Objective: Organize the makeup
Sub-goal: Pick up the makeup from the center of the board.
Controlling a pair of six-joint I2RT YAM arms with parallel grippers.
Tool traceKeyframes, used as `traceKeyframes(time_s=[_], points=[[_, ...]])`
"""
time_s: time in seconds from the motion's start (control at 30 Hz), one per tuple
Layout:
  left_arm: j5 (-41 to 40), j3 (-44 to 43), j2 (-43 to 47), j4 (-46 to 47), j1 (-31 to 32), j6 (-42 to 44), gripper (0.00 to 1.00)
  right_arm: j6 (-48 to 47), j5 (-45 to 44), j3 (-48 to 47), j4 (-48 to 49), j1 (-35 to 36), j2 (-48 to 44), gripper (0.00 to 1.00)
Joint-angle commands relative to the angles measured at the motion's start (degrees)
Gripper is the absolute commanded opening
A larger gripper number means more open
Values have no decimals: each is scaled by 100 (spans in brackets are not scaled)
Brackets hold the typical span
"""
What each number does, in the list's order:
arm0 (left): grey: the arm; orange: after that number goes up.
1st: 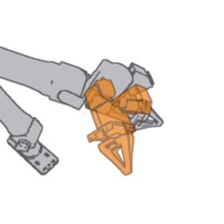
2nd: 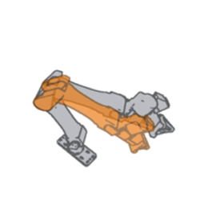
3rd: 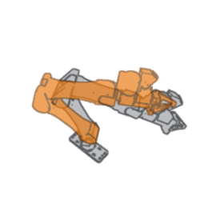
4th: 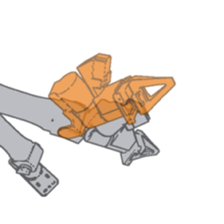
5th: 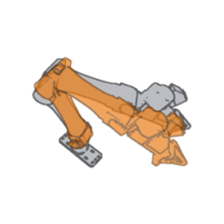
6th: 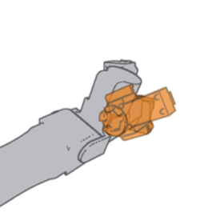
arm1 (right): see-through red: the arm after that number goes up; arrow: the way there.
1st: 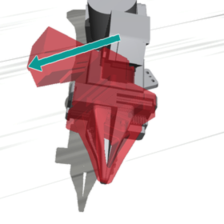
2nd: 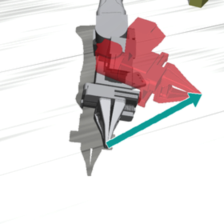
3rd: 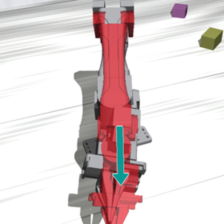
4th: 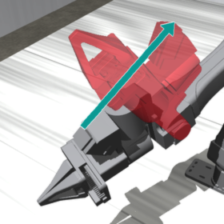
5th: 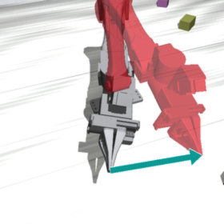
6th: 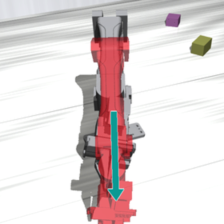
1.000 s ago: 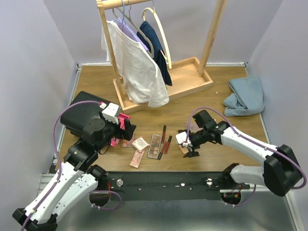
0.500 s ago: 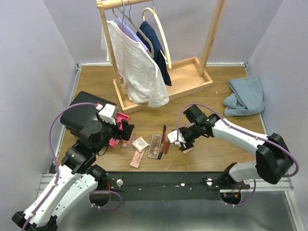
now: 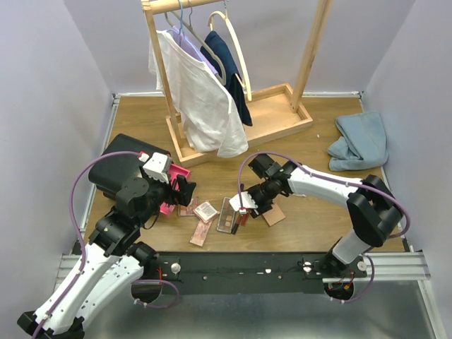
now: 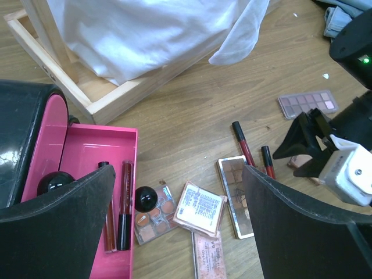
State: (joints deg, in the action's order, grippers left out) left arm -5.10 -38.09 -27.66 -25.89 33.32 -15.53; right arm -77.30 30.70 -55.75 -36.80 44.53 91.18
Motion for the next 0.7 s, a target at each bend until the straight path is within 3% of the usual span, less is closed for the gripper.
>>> traceKeyframes(time_s=[0.0,0.27,0.67], points=[[-114,3,68,-13,-36,-29,99,-259,-257,-472,-144,20,356,56],[-87,3,59,-4,-36,-12,99,-426,-310,-745,-407,20,901,52],[-70,-6,77,5,-36,-11,99,-576,-389,-569,-645,20,893,42]])
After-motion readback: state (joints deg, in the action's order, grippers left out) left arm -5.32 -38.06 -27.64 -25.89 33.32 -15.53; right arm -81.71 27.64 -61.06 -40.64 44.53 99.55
